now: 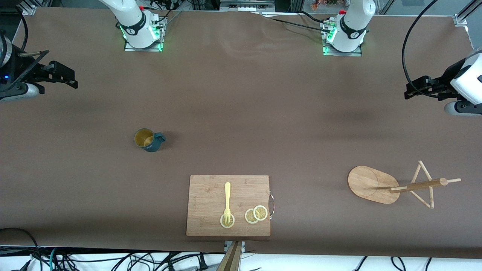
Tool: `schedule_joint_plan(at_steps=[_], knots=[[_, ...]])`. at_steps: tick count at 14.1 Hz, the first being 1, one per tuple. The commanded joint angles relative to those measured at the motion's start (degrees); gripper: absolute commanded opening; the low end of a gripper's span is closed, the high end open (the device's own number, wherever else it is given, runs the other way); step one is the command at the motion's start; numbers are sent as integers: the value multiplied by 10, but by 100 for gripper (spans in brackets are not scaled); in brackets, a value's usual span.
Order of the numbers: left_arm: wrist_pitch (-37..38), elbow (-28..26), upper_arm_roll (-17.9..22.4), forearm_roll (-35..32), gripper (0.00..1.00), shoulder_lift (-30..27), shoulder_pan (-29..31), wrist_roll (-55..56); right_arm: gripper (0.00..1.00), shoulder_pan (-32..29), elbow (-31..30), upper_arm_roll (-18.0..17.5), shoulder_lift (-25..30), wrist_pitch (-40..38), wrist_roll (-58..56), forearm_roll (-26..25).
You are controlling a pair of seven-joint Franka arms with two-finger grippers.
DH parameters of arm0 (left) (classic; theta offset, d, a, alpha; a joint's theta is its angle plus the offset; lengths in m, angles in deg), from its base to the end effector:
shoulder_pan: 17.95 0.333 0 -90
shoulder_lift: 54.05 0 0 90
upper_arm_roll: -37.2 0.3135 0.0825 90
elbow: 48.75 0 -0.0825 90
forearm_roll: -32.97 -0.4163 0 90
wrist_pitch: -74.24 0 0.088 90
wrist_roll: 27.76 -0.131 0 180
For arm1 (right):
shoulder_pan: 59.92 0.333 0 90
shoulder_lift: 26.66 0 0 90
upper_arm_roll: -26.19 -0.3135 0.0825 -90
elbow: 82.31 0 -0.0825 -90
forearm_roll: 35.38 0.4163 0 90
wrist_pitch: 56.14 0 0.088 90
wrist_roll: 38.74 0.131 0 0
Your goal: Pass cup and hang on rack
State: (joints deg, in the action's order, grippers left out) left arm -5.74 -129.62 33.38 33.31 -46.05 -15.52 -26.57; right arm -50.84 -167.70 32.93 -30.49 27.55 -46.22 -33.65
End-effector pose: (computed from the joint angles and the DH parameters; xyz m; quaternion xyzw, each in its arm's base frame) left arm 0.6064 -0.0129 0.5798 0.9970 -0.0021 -0.0775 0.0059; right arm 0.5925 0.0306 0.5899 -0.9950 -0.0864 0.0475 0.0133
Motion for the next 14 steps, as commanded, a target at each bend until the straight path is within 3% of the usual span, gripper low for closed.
schedule_joint_plan(at_steps=[1, 14], knots=[[11, 21, 1, 11, 100, 10, -1, 0, 100, -7, 0, -7, 8, -8, -3, -8], [13, 21, 1, 9, 100, 12, -1, 0, 100, -7, -6, -2, 12, -9, -5, -1]])
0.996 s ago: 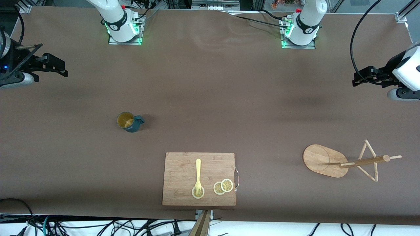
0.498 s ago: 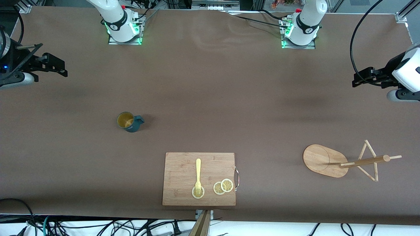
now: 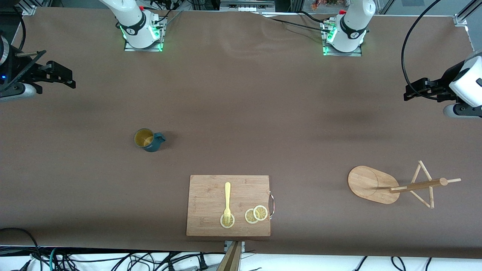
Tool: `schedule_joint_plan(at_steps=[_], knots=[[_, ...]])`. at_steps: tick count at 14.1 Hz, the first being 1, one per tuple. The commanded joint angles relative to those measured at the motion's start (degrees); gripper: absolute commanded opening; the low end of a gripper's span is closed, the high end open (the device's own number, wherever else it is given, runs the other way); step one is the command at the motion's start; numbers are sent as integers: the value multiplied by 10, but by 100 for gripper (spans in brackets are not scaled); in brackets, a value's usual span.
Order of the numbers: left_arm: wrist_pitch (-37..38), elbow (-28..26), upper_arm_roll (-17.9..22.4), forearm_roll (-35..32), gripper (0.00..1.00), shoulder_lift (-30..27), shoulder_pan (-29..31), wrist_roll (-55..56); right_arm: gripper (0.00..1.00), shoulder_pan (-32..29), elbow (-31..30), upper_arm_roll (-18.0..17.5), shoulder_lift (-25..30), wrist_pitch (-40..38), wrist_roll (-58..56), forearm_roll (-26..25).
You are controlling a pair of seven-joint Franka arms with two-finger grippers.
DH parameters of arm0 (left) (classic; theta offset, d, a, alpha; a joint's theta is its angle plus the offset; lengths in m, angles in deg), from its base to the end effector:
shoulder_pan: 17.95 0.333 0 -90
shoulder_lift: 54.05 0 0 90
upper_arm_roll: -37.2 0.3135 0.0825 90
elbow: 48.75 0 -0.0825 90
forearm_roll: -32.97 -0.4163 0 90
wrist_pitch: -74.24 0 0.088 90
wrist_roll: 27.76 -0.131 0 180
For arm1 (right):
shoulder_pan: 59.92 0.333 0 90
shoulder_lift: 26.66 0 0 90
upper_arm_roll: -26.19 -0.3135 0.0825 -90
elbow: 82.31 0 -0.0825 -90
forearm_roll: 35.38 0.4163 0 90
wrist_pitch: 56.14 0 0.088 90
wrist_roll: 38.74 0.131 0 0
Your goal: Pass cup and hang on rack
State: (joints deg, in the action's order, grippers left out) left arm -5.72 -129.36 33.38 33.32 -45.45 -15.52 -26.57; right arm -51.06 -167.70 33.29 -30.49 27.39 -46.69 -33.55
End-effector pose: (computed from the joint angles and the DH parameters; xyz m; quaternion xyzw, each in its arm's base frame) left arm 0.6092 -0.0128 0.5756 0.9967 -0.0021 -0.0806 0.0062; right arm 0.5924 0.0250 0.5897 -0.9950 -0.0855 0.0487 0.0145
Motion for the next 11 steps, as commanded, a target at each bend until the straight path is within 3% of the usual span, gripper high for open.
schedule_joint_plan(at_steps=[1, 11], knots=[[13, 19, 1, 9, 100, 6, -1, 0, 100, -5, -7, -5, 15, -7, 0, -3], [11, 19, 1, 10, 100, 7, 0, 0, 100, -5, -33, -4, 23, 14, 12, -4]])
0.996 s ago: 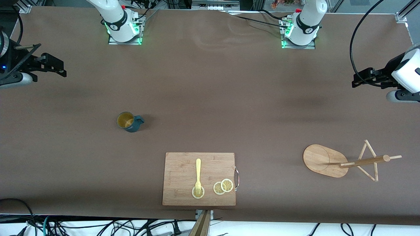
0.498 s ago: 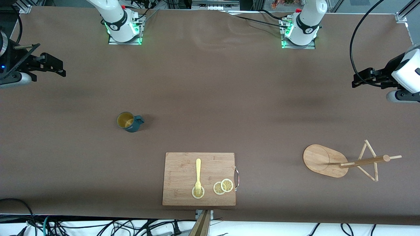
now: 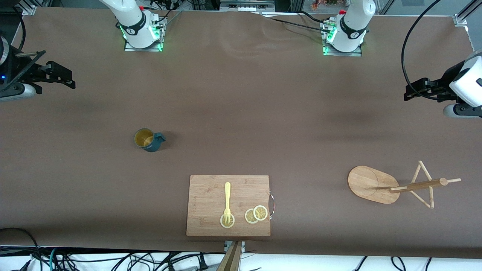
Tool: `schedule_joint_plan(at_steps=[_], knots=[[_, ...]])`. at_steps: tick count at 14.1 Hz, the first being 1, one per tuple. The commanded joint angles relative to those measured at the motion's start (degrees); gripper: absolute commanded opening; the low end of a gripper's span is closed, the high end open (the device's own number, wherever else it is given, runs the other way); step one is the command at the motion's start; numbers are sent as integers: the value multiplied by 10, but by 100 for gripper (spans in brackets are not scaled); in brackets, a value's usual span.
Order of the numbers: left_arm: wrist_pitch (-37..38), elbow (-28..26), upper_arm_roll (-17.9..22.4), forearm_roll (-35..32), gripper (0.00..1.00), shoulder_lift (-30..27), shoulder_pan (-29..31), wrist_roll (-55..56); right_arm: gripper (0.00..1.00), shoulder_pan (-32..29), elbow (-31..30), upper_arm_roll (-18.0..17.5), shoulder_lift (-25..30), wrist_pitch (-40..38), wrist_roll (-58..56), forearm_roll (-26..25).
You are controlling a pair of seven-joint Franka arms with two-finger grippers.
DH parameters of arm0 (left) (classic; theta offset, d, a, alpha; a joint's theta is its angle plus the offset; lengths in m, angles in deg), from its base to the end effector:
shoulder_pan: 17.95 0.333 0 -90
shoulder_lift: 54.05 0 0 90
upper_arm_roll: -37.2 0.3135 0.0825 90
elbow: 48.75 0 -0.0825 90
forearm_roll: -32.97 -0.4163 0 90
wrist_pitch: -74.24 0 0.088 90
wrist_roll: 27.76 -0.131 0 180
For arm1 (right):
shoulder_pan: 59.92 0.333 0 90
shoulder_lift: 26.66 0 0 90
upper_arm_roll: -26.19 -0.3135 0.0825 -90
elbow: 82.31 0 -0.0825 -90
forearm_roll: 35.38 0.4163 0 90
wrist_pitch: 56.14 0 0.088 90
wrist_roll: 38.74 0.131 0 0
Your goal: Pass cup and hang on rack
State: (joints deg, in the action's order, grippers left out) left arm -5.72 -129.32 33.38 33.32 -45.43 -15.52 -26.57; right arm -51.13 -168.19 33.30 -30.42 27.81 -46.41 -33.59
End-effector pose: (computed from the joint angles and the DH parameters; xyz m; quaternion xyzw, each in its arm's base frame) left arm 0.6093 -0.0128 0.5758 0.9967 -0.0021 -0.0805 0.0062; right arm 0.5927 0.0240 0.5868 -0.9953 -0.0822 0.0487 0.0141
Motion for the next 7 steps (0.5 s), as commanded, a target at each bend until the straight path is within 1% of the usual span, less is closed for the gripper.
schedule_joint_plan(at_steps=[1, 4, 7], knots=[[13, 18, 1, 10, 100, 7, -1, 0, 100, -4, -39, -4, 29, 11, 9, -4], [13, 18, 1, 10, 100, 7, 0, 0, 100, -1, -104, -18, 49, 54, 48, -6], [13, 18, 1, 10, 100, 7, 0, 0, 100, -1, -188, -25, 53, 128, 54, -8]])
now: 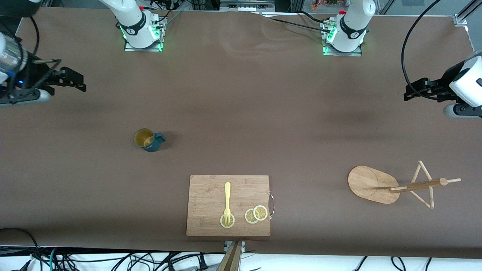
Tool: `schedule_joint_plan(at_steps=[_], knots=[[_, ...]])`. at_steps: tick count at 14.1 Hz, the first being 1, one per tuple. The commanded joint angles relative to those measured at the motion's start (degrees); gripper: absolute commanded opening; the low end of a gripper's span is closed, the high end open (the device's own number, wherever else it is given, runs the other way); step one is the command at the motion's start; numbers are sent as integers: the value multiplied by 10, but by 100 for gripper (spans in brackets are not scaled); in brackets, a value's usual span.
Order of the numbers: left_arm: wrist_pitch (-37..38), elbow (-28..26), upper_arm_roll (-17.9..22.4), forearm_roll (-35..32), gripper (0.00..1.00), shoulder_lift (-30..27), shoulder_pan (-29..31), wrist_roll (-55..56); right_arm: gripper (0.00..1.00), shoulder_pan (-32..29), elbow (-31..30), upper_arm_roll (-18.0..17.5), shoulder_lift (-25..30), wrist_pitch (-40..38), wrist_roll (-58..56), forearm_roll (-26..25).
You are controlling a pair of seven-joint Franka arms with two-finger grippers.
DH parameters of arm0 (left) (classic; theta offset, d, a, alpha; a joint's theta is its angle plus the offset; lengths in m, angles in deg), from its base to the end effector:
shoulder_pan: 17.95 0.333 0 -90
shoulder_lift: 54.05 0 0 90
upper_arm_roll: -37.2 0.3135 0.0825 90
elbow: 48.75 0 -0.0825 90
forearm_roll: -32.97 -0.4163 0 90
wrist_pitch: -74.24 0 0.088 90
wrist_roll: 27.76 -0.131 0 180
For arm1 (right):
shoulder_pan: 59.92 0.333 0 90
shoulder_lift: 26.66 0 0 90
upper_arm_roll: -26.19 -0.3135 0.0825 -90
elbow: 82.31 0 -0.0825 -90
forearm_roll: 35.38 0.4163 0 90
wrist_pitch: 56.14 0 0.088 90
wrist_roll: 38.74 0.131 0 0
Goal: Pass cup and hang on rack
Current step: 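Reach the right gripper down to the teal mug rim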
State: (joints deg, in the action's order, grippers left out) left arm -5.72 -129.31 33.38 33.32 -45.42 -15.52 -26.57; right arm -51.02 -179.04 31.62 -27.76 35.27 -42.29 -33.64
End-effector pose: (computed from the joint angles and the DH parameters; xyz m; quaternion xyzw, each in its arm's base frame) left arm 0.6093 -0.0128 0.5757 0.9967 -0.0021 -0.0805 0.0062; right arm 0.5836 0.0397 0.5300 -0.9965 -0.0599 0.0559 0.0143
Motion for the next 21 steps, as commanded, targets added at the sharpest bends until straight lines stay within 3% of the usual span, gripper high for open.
schedule_joint_plan(at_steps=[1, 4, 6, 13, 19, 21], knots=[[13, 18, 1, 10, 100, 7, 0, 0, 100, -2, -117, -9, 20, 91, 13, -8], [11, 18, 1, 10, 100, 9, -1, 0, 100, -2, -221, -10, -11, 261, 13, -8], [13, 18, 1, 10, 100, 10, -1, 0, 100, -3, -218, -10, -61, 307, 13, -6], [11, 18, 1, 11, 100, 17, 4, 0, 99, 17, -113, -10, -184, 327, 13, 0], [10, 18, 0, 11, 100, 18, 6, 0, 98, 26, -122, -10, -230, 342, 21, 3], [9, 17, 0, 11, 100, 18, 6, 0, 91, 27, -122, -10, -243, 349, 22, 4]])
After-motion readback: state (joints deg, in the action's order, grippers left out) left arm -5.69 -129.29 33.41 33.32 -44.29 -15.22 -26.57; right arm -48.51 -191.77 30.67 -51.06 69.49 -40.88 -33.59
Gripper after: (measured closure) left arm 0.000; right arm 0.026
